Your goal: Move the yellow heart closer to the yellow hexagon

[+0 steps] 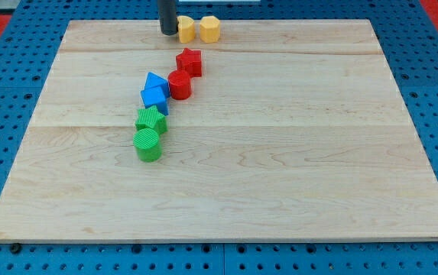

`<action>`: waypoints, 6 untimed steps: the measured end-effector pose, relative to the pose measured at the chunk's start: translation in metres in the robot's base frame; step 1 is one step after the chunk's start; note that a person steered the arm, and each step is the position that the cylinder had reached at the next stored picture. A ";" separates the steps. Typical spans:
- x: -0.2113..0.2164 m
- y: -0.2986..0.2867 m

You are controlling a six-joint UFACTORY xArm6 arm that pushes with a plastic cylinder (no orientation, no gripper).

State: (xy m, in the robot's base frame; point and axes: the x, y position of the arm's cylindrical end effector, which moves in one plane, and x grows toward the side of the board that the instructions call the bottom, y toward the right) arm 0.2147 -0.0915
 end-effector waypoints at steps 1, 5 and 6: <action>0.000 -0.003; -0.021 0.027; -0.022 0.026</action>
